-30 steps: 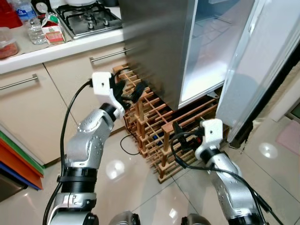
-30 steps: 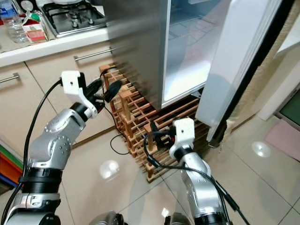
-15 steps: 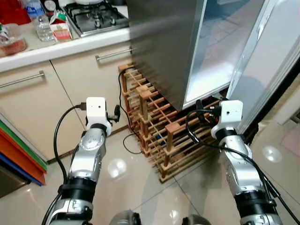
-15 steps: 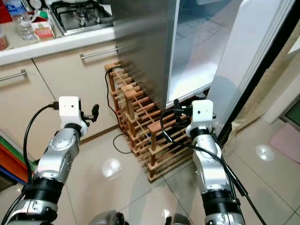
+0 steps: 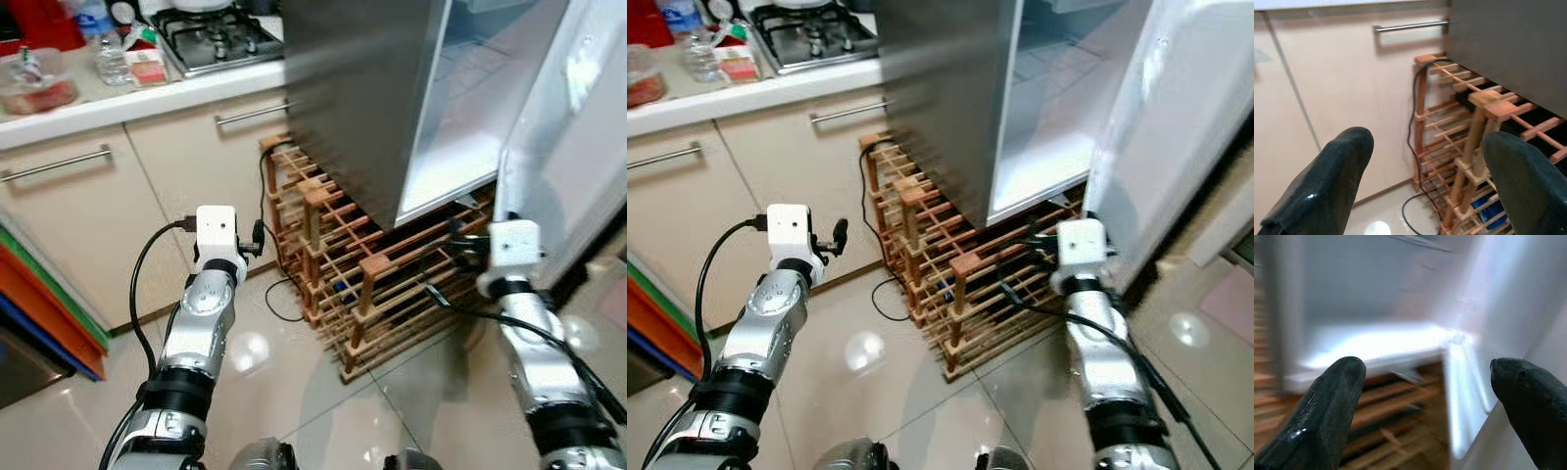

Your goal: Restocking fridge

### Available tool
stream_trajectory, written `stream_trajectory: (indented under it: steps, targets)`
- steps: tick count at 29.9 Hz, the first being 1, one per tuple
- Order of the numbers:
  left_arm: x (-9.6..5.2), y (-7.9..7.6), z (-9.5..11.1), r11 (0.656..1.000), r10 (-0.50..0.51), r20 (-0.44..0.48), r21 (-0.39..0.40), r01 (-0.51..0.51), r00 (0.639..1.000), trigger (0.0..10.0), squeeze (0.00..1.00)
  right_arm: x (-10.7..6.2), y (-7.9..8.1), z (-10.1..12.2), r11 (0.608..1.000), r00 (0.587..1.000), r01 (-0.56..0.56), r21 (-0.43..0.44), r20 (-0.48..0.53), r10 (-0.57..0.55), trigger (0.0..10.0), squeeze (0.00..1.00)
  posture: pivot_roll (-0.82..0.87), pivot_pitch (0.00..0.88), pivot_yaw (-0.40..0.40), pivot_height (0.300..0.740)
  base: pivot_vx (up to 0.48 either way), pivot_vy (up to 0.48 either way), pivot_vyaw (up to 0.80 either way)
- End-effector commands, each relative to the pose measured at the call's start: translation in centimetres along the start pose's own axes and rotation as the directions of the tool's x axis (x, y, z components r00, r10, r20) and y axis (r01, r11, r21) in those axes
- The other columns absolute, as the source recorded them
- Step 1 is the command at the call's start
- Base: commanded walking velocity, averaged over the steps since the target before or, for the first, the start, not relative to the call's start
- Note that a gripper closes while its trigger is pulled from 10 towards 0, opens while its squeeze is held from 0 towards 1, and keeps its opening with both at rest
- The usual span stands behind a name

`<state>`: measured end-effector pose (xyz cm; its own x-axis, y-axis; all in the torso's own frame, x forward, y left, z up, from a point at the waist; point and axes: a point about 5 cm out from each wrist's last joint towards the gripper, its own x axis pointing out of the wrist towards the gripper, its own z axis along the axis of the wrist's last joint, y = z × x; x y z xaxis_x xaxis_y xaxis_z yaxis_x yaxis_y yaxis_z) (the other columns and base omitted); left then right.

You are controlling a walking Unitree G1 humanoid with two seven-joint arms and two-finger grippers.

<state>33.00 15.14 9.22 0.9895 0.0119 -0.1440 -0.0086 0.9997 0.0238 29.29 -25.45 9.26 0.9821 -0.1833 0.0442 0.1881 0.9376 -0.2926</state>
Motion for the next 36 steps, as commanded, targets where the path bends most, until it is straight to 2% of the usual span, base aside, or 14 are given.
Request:
stream_trajectory:
  steps: [1,2,3,5,7,9,10,11,13,15,16,18,27,36]
  targets:
    - [0.3,0.0,0.3,1.000,-0.005,0.008,0.004,0.005,1.000,10.0,0.00,-0.3,-6.2,-0.8,0.965,0.964,0.258,-0.053,-0.054,-0.261,10.0,0.00,-0.12,0.000,0.060,0.703,0.000,0.000,0.00]
    - [0.3,0.0,0.3,1.000,-0.005,0.008,0.004,0.005,1.000,10.0,0.00,-0.3,-6.2,-0.8,0.965,0.964,0.258,-0.053,-0.054,-0.261,10.0,0.00,-0.12,0.000,0.060,0.703,0.000,0.000,0.00]
    - [0.3,0.0,0.3,1.000,-0.005,0.009,0.006,0.005,1.000,10.0,0.00,-0.6,-7.4,-1.0,0.952,0.951,0.300,-0.059,-0.056,-0.304,10.0,0.00,-0.12,0.000,0.062,0.703,0.000,0.000,0.00]
    - [0.3,0.0,0.3,1.000,-0.004,0.009,0.007,0.004,1.000,10.0,0.00,-0.6,-7.6,-0.8,0.951,0.950,0.307,-0.045,-0.041,-0.308,10.0,0.00,-0.12,0.000,0.064,0.703,0.000,0.000,0.00]
    - [0.4,0.1,0.3,1.000,0.000,0.007,0.020,0.000,1.000,10.0,0.00,-0.4,-6.7,0.0,0.963,0.963,0.270,-0.007,-0.001,-0.270,10.0,0.00,-0.13,0.000,0.065,0.703,0.000,0.000,0.00]
    - [0.5,0.1,0.3,0.998,0.004,0.002,0.061,-0.004,1.000,10.0,0.00,-0.1,-4.7,0.8,0.980,0.979,0.197,0.036,0.037,-0.198,10.0,0.00,-0.12,0.000,0.063,0.703,0.000,0.000,0.00]
    - [0.5,0.1,0.3,0.998,0.004,0.002,0.061,-0.004,1.000,10.0,0.00,-0.1,-4.7,0.8,0.980,0.979,0.197,0.036,0.037,-0.198,10.0,0.00,-0.12,0.000,0.063,0.703,0.000,0.000,0.00]
    - [0.6,0.1,0.3,0.997,0.008,0.002,0.074,-0.008,1.000,10.0,0.00,0.1,-2.4,1.4,0.988,0.988,0.133,0.084,0.066,-0.139,10.0,0.00,-0.12,0.000,0.063,0.703,0.000,0.000,0.00]
    - [0.6,0.1,0.3,0.997,0.010,0.002,0.076,-0.010,1.000,10.0,0.00,0.1,-1.8,1.6,0.989,0.990,0.115,0.097,0.072,-0.123,10.0,0.00,-0.12,0.000,0.063,0.703,0.000,0.000,0.00]
    - [0.6,0.1,0.4,0.997,0.013,0.008,0.077,-0.013,1.000,10.0,0.00,0.0,-0.1,1.9,0.990,0.993,0.072,0.118,0.086,-0.082,10.0,0.00,-0.12,0.000,0.061,0.703,0.000,0.000,0.00]
    - [0.6,0.1,0.4,0.997,0.013,0.008,0.077,-0.013,1.000,10.0,0.00,0.0,-0.1,1.9,0.990,0.993,0.072,0.118,0.086,-0.082,10.0,0.00,-0.12,0.000,0.061,0.703,0.000,0.000,0.00]
    - [0.6,-0.1,0.5,0.998,0.008,0.012,0.062,-0.009,1.000,10.0,0.00,-0.1,2.1,2.0,0.988,0.996,0.018,0.151,0.084,-0.031,10.0,0.00,-0.11,0.000,0.061,0.703,0.000,0.000,0.68]
    - [0.8,-0.8,0.9,1.000,0.015,0.026,0.014,-0.016,1.000,10.0,0.00,-0.1,5.6,2.6,0.979,0.994,-0.082,0.189,0.091,0.066,10.0,0.00,-0.10,0.000,0.059,0.703,0.000,0.000,0.66]
    - [0.5,-1.0,2.0,0.999,0.004,0.111,0.034,-0.008,0.994,10.0,0.00,-0.3,7.0,3.2,0.972,0.984,-0.146,0.185,0.126,0.123,10.0,0.00,-0.09,0.000,0.049,0.703,0.000,0.000,0.66]
